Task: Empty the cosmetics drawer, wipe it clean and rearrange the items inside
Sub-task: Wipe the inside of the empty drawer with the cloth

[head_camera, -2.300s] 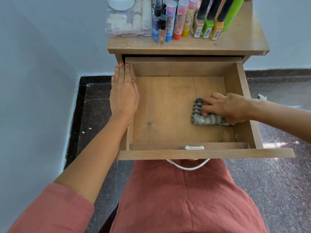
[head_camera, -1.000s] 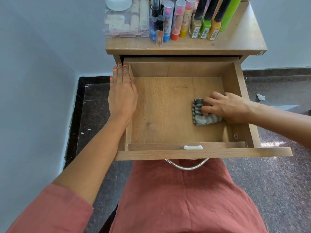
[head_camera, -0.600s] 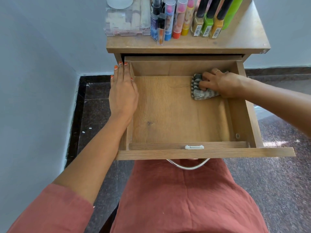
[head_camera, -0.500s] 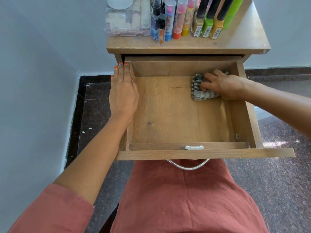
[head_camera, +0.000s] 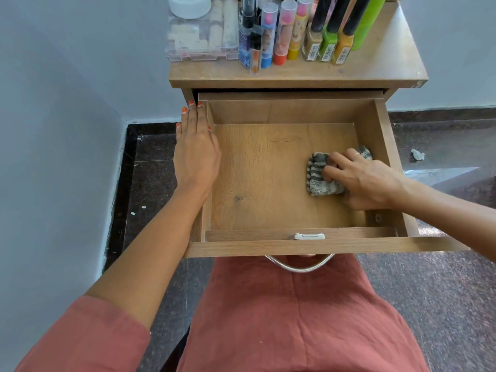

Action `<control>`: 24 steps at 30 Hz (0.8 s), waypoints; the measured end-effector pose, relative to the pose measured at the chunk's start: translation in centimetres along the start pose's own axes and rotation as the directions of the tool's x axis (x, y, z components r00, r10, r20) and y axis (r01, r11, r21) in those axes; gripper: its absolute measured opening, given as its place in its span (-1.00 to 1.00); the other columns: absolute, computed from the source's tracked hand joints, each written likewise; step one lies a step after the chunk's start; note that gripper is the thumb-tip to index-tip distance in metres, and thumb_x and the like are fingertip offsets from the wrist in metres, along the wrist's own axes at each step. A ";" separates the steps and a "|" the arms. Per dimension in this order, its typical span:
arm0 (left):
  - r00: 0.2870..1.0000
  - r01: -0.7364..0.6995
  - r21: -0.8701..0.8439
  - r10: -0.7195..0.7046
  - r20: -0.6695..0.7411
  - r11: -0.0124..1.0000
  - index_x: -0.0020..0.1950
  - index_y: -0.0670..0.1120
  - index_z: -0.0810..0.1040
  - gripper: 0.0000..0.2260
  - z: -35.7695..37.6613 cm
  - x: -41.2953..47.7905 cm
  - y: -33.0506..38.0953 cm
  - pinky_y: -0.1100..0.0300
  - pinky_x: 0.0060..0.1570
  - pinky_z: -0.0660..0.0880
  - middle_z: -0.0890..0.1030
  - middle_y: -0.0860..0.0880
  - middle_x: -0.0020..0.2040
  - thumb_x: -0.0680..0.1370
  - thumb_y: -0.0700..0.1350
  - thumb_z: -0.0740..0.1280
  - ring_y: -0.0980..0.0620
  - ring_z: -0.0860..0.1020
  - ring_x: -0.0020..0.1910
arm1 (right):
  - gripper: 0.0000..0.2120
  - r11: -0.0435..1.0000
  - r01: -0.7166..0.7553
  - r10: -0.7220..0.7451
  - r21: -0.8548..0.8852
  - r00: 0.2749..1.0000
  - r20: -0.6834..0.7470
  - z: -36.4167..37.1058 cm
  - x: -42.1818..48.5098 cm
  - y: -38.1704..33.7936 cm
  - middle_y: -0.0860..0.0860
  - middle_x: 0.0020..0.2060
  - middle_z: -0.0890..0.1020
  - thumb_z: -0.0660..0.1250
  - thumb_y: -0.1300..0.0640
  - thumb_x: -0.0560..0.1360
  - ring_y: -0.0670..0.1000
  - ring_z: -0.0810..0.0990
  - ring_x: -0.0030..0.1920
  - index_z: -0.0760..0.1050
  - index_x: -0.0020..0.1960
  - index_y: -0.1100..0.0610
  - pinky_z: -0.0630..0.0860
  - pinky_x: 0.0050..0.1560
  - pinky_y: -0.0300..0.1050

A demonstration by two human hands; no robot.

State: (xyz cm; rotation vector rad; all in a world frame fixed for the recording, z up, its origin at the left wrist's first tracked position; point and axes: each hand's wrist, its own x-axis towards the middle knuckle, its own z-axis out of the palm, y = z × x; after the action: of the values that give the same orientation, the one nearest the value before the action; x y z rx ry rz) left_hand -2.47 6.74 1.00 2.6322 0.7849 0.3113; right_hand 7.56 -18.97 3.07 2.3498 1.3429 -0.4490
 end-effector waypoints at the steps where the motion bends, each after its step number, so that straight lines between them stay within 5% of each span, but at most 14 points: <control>1: 1.000 -0.001 0.004 0.001 0.001 1.000 0.50 -0.18 0.03 -0.58 0.0 0.0 0.0 0.11 0.51 -0.05 0.05 -0.13 0.53 0.63 -0.20 -0.07 -0.02 -0.02 0.52 | -0.53 1.000 -0.004 0.004 0.009 1.000 -0.024 0.1 0.1 0.0 0.07 0.28 0.28 0.27 0.03 0.44 0.09 0.30 0.20 0.25 0.31 0.06 0.44 -0.17 -0.14; 8: 1.000 0.002 0.002 -0.002 0.004 1.000 0.50 -0.17 0.03 -0.58 0.0 0.0 0.0 0.10 0.51 -0.04 0.05 -0.12 0.53 0.64 -0.19 -0.06 -0.02 -0.02 0.52 | -0.62 0.976 -0.165 0.199 0.140 0.939 -0.280 0.3 3.0 0.4 0.23 0.27 0.37 0.18 0.10 0.54 0.25 0.40 0.18 0.29 0.33 0.17 0.48 -0.23 0.07; 13: 1.000 0.001 0.001 -0.001 0.006 1.000 0.50 -0.18 0.03 -0.58 -0.1 0.0 0.0 0.11 0.51 -0.05 0.05 -0.12 0.53 0.64 -0.19 -0.06 -0.02 -0.02 0.52 | -0.61 0.908 -0.354 0.410 0.225 0.863 -0.295 -0.5 5.7 -0.1 0.28 0.24 0.37 0.12 0.16 0.57 0.31 0.38 0.20 0.22 0.37 0.20 0.47 -0.14 0.12; 19: 1.000 -0.005 0.011 0.005 -0.001 1.000 0.50 -0.18 0.02 -0.59 0.0 0.1 0.0 0.11 0.50 -0.07 0.05 -0.13 0.53 0.64 -0.20 -0.07 -0.03 -0.02 0.52 | -0.68 0.881 -0.384 0.462 0.278 0.827 -0.321 -0.7 6.4 -0.6 0.29 0.17 0.45 0.18 0.22 0.54 0.31 0.44 0.14 0.33 0.27 0.28 0.45 -0.16 0.11; 24: 1.000 0.000 -0.002 0.000 0.001 1.000 0.50 -0.19 0.03 -0.58 0.2 0.1 0.0 0.11 0.49 -0.09 0.05 -0.13 0.53 0.63 -0.21 -0.06 -0.03 -0.02 0.52 | -0.69 0.626 -0.335 0.684 0.704 0.669 -0.290 -1.6 6.1 -1.2 0.17 0.16 0.46 0.30 0.18 0.47 0.21 0.49 0.12 0.37 0.16 0.25 0.36 -0.09 -0.01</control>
State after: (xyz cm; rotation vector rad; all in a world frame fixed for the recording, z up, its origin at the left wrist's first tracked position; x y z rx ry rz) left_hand -2.36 6.73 0.86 2.6309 0.7835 0.3109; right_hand 9.60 -13.07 1.45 3.4528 0.5942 0.0134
